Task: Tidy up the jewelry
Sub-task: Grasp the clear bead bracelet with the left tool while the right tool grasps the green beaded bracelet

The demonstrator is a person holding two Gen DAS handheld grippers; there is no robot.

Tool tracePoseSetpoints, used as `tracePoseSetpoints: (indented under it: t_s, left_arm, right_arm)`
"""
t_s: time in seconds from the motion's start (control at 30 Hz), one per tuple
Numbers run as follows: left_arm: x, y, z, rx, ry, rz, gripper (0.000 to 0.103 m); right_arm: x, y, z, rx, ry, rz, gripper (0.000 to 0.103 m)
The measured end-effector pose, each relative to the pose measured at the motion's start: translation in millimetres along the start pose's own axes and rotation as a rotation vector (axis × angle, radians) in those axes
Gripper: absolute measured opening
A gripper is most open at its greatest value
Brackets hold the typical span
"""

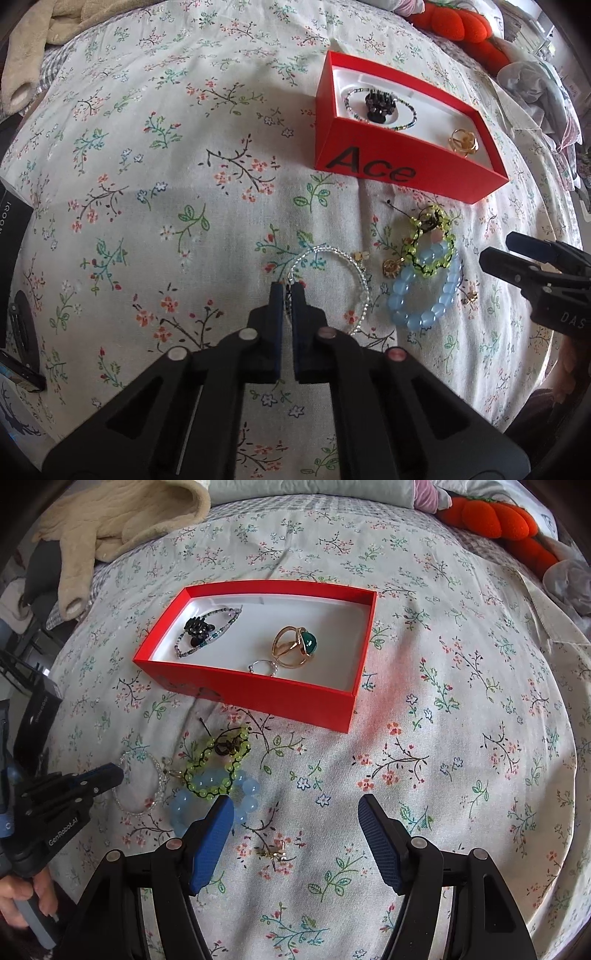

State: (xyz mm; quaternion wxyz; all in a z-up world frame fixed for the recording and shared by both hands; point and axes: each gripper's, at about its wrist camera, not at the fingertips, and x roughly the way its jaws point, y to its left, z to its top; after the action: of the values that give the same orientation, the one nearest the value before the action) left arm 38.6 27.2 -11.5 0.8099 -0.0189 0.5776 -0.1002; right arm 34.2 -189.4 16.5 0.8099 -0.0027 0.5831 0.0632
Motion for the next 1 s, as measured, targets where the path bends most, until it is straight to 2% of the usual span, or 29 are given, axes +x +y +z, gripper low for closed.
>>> tracePoseSetpoints:
  t_s: [0.23,0.53,0.67,0.83,0.97,1.0]
  left_arm:
    - [-15.7,8.1,2.8,-0.028,-0.035,-0.027,0.005]
    - [-14.8,11.3,3.3,-0.033,-0.028,-0.037,0.005]
    - [-15.7,11.9,2.0,-0.029,-0.027,-0.042,0.005]
    - [-13.8,9.8,2.0,-0.019,-0.020,-0.042,0.005]
    - [-13.7,8.6,1.5,-0.016,-0.019,-0.042,0.005]
    - [-14.1,7.9,1.3,-0.016,-0.020,-0.044,0.005]
  right_arm:
    - [5.5,-2.2,7.3,0.054,0.005,0.033,0.071]
    - [15.6,17.4,14.8,0.069,0.011,0.087,0.069]
    - [21.1,26.1,17.7,0.059,0.018,0.091,0.049]
    - [29.7,29.5,21.2,0.079,0.024,0.105,0.037]
    - [37.1,30.8,21.5,0.085,0.035,0.106,0.017]
    - [36.2,31.3,20.9,0.084,0.031,0.107,0.015]
